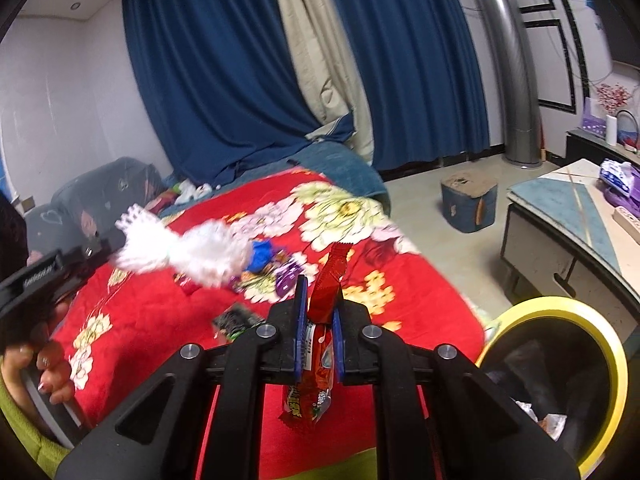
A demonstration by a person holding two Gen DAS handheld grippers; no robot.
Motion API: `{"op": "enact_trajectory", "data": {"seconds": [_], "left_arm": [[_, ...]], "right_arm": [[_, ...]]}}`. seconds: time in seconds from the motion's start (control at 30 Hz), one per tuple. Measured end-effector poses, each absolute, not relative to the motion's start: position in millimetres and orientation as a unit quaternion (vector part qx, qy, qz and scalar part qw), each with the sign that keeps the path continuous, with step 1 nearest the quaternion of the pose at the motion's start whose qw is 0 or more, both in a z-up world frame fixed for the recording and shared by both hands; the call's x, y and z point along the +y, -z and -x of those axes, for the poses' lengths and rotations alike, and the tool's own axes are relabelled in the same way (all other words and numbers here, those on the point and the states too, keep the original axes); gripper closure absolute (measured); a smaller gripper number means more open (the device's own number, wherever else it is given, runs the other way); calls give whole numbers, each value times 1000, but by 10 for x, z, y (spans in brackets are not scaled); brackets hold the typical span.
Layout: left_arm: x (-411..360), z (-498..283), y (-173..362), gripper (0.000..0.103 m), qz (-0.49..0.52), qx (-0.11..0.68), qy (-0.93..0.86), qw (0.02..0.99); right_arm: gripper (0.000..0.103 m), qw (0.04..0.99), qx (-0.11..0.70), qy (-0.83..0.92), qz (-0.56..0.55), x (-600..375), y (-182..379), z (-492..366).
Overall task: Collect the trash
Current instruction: 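Grasp the white foam net with the left tool while the right tool grasps the red wrapper, then carry the foam net and red wrapper over the yellow-rimmed bin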
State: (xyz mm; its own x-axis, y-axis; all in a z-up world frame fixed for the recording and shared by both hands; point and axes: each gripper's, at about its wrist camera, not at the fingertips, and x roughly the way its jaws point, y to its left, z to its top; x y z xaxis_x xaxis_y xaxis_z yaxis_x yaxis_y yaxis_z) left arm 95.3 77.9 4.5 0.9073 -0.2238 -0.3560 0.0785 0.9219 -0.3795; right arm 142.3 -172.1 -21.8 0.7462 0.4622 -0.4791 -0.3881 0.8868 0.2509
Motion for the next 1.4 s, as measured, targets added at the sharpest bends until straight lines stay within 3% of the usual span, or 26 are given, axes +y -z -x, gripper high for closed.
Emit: {"op": "enact_trajectory", "data": {"seconds": [1.4], "left_arm": [[-565,-1088,387,100,50,279,193,939]], "right_arm": [[92,955,244,-76,-149,-3149,306,-1511]]}}
